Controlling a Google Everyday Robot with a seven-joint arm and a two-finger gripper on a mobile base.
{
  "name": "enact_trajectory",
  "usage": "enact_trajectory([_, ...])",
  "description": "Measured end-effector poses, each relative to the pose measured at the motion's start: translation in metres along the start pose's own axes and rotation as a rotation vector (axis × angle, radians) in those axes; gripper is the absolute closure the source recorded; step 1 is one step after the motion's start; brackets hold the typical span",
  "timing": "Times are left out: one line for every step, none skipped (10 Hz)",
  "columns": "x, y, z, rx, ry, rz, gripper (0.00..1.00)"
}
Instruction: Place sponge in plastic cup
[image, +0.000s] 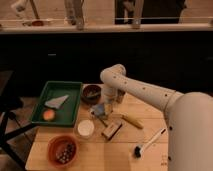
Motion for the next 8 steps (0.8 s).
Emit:
enact_trajectory([-0.001, -0.001, 0.0, 0.004, -0.003, 0.0, 0.7])
enact_trajectory([-0.001, -0.002, -0.003, 0.016, -0.01, 0.003, 0.8])
enact_trajectory([0.0, -0.001, -0.006, 0.024, -0.013, 0.009, 0.9])
enact_trajectory([0.001, -0.001, -0.008, 0.031, -0.014, 0.012, 0.96])
enact_trajectory([0.002, -0.001, -0.011, 0.038, -0.013, 0.016, 1.0])
enact_trajectory([0.001, -0.002, -0.013, 0.046, -0.014, 0.018, 1.0])
enact_trajectory([0.002, -0.002, -0.015, 0.05, -0.018, 0.022, 1.0])
enact_trajectory([0.002, -0.002, -0.016, 0.055, -0.03, 0.026, 1.0])
